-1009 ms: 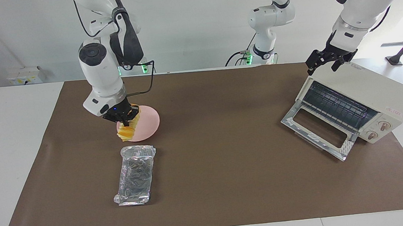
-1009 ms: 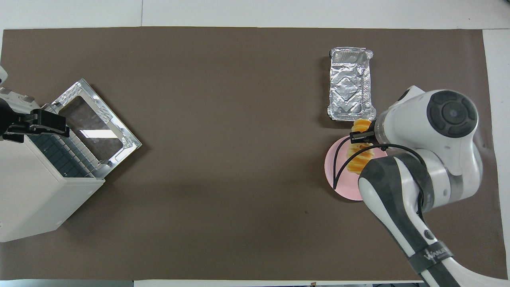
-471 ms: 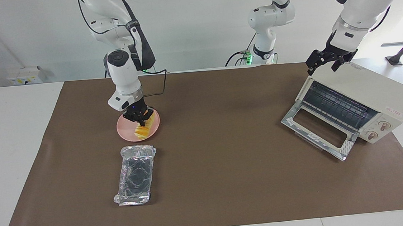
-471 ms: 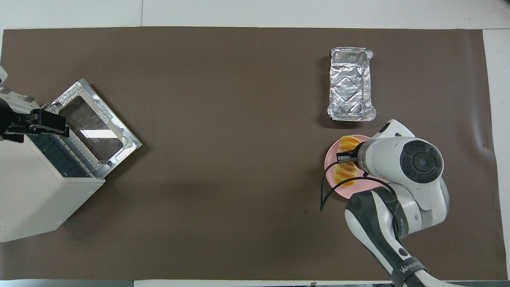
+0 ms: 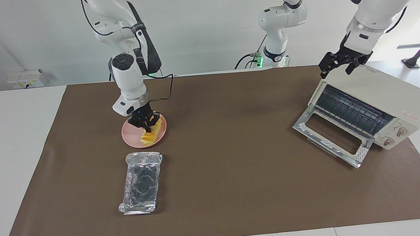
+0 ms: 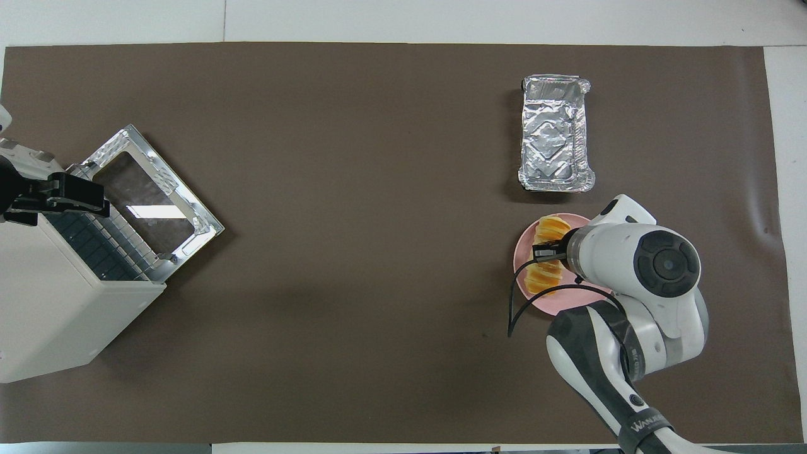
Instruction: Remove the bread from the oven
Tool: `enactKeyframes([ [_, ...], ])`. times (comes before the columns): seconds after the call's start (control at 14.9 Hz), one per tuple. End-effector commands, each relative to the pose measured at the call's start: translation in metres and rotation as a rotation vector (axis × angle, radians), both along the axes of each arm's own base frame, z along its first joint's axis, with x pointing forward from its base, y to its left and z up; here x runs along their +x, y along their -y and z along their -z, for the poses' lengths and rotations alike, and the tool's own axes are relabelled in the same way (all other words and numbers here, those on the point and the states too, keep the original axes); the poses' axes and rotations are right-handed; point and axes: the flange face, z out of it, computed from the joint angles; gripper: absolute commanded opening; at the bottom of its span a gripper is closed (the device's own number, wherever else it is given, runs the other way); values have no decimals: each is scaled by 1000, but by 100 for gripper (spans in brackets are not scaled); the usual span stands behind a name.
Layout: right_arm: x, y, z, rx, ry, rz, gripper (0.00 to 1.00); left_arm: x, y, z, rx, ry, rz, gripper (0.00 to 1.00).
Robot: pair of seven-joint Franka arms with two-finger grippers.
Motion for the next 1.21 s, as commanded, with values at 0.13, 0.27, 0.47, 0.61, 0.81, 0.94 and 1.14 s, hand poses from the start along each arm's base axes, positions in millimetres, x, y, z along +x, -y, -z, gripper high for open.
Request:
enactKeyframes([
  [0.13, 13, 4, -46, -28, -90, -14, 100, -5, -3, -4, -13, 0, -8, 100],
  [0.27, 28, 13, -81, -40, -121, -60, 100, -5, -2, -4, -13, 0, -6, 100],
  [0.47, 48, 39, -127, -44, -110, -87, 100, -5, -3, -4, -13, 0, -8, 100],
  [0.61, 58, 53, -162, -46, -95, -132, 100, -5, -3, -4, -13, 0, -8, 100],
  [0.81, 68, 61, -201, -50, -111, -160, 100, -4, -3, -4, -13, 2, -8, 100],
  [0.94, 64, 63, -223, -53, -173, -157, 100, -5, -3, -4, -13, 0, -8, 100],
  [1.14, 60, 82, -248, -48, -206, -138, 100, -5, -3, -4, -13, 0, -8, 100],
])
